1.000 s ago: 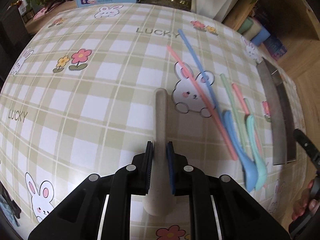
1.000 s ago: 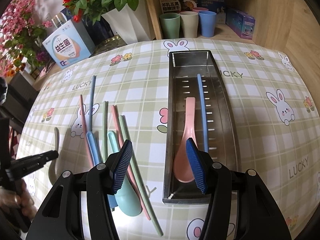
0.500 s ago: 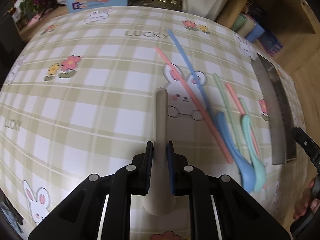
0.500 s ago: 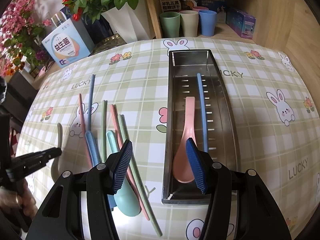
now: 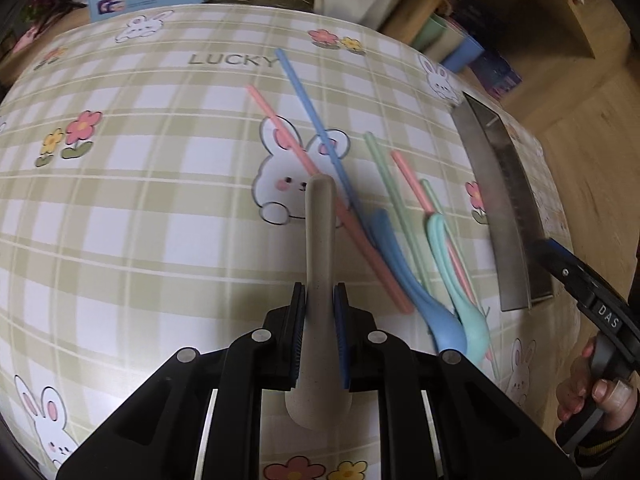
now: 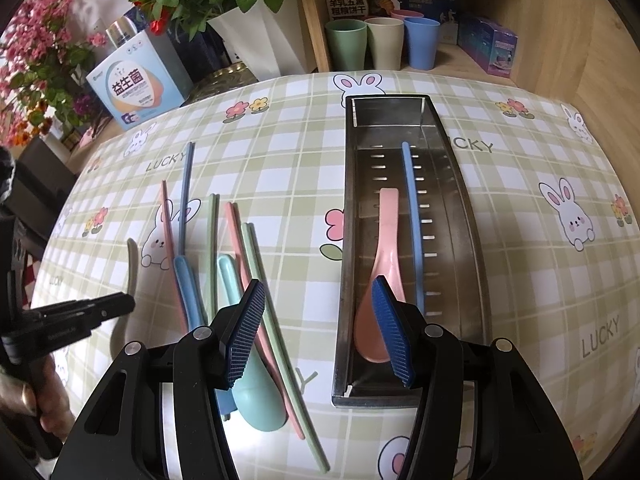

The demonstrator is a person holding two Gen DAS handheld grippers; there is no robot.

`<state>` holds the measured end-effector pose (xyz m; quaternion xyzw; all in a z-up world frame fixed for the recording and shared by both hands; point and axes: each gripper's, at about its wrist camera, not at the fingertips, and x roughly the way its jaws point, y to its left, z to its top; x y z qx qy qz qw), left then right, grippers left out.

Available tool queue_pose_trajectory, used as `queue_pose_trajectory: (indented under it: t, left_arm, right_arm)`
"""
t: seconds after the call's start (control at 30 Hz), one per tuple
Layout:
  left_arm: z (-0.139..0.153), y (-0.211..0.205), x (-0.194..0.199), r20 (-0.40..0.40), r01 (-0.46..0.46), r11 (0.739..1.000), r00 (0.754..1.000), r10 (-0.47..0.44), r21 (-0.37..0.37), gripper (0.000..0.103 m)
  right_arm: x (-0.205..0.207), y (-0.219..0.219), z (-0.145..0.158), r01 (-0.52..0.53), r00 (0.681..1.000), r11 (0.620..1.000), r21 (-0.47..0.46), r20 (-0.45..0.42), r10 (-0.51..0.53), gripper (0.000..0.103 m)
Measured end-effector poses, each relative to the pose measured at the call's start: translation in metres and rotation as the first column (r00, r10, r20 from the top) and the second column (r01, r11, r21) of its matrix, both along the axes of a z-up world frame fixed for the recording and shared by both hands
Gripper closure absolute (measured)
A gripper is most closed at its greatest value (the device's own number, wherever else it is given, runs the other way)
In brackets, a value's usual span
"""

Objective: Organize utensils

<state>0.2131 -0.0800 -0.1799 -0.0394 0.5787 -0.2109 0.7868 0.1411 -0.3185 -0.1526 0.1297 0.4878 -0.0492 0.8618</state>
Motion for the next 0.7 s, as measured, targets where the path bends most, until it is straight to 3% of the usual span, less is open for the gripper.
queue_pose_trajectory:
  t: [0.13, 0.33, 0.57, 0.7]
  left_arm:
    - [0.000, 0.002, 0.000, 0.010, 0.003, 1.000, 1.000, -0.003, 0.006, 0.089]
    - [-0.002, 0.006, 0.001, 0.031, 0.033, 0.996, 0.999, -0.036, 0.086, 0.089]
    - [-0.001, 0.011, -0.003, 0.045, 0.053, 0.991, 0.997, -0.059, 0.123, 0.089]
    - [0.003, 0.004, -0.014, 0.052, 0.101, 0.983, 0.993, -0.110, 0.153, 0.080]
  right_arm:
    - [0.000, -0.001, -0.001, 0.006, 1.000, 1.000, 0.000, -0.003, -0.006, 0.049]
    - [0.000, 0.003, -0.002, -0.006, 1.000, 1.000, 0.003, -0.004, 0.006, 0.049]
    - [0.000, 0.003, -0.002, -0.003, 1.000, 1.000, 0.003, -0.004, 0.003, 0.049]
    - [0.000, 0.002, -0.003, 0.001, 1.000, 1.000, 0.007, -0.002, -0.001, 0.049]
